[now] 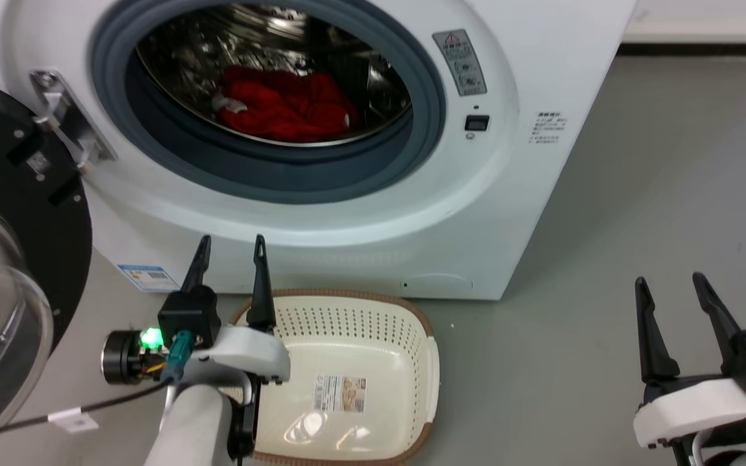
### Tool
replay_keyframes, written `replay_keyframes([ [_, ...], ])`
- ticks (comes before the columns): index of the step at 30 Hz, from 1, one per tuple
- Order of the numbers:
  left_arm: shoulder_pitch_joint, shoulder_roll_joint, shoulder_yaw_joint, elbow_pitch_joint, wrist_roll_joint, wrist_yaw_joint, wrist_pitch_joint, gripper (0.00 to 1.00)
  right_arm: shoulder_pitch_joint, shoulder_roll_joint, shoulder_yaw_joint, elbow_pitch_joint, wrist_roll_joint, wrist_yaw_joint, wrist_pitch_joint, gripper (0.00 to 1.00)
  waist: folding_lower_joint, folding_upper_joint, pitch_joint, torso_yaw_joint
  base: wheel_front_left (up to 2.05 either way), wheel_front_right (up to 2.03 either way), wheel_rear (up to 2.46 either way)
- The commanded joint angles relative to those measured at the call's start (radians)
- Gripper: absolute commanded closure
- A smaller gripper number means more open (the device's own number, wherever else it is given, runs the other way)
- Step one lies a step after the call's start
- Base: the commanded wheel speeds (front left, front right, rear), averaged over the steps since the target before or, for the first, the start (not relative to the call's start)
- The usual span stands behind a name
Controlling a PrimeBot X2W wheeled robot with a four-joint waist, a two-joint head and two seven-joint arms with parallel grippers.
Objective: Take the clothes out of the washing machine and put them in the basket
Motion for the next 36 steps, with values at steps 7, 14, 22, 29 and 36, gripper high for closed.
replay_keyframes([
  [7,-0.156,-0.003,0.008,0.059,-0.008,0.017,-0.002,0.00,-0.074,-0.022,0.025,-0.058,0.021,-0.001,-0.005,0.00,-0.0001,0.0000,0.170,-0.022,0.00,0.00,0.00],
  [14,-0.310,0.021,0.030,0.152,-0.012,0.012,-0.002,0.00,-0.117,-0.045,0.049,-0.080,0.051,-0.001,-0.016,0.00,-0.0001,0.0000,0.276,-0.056,0.00,0.00,0.00],
  [22,-0.527,0.072,0.041,0.311,-0.008,0.000,0.025,0.00,-0.158,-0.064,0.079,-0.076,0.093,-0.001,-0.045,0.00,-0.0001,0.0000,0.382,-0.113,0.00,0.00,0.00],
  [29,-0.783,0.127,0.031,0.466,0.010,-0.001,0.110,0.00,-0.180,-0.078,0.114,-0.038,0.120,-0.001,-0.076,0.00,-0.0001,0.0000,0.462,-0.152,0.00,0.00,0.00],
  [36,-0.969,0.180,0.010,0.570,0.038,-0.001,0.204,0.00,-0.203,-0.084,0.154,0.003,0.145,-0.001,-0.100,0.00,-0.0001,0.0000,0.504,-0.196,0.00,0.00,0.00],
])
